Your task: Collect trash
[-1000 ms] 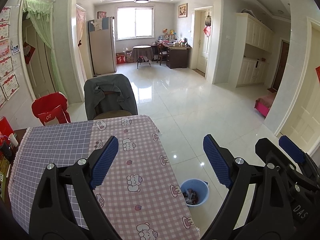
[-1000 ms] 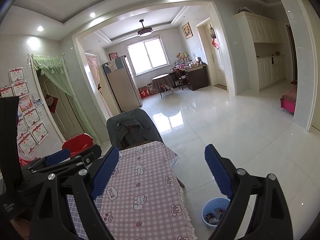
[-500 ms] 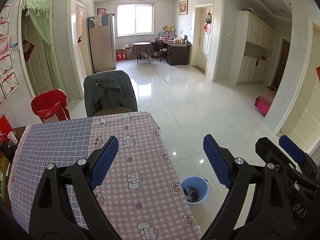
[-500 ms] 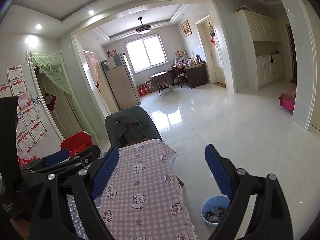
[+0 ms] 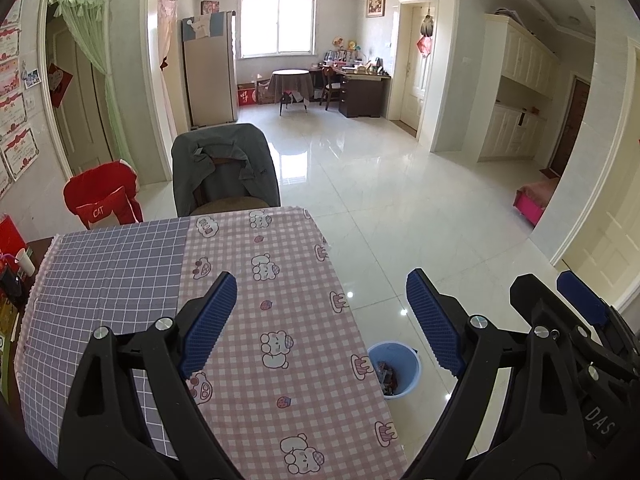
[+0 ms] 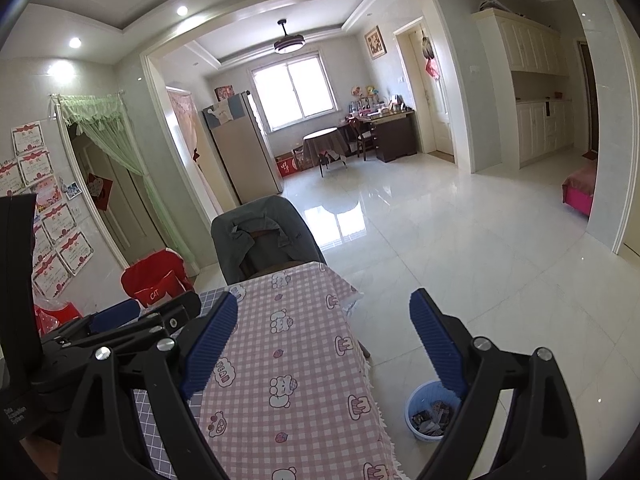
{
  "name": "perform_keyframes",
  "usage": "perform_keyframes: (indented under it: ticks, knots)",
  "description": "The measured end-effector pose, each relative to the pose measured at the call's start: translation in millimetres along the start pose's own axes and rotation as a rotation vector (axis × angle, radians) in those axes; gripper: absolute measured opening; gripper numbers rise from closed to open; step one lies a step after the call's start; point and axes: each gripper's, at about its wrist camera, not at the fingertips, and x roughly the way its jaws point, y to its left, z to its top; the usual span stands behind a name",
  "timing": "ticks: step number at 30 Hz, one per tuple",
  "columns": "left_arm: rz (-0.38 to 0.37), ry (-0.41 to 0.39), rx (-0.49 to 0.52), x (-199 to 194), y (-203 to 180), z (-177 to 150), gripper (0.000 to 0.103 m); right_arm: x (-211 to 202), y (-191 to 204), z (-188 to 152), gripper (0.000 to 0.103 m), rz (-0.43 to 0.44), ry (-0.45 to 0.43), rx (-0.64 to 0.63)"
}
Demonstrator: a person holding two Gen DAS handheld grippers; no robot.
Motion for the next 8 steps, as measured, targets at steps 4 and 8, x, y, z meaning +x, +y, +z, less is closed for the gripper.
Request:
perform_keyframes:
  ticks: [4,8]
  knots:
    - [0.005,0.023,-0.013,8.3,4.3,-1.2,0.087,6.8,2.5,-0.7,0.086,-0.002,0.018,-0.005]
    - [0.014,0.061,-0.023,19.3,13.1,-7.8,0.089,17.0,5.2,-5.0,0.086,-0.004,0.06,-0.008]
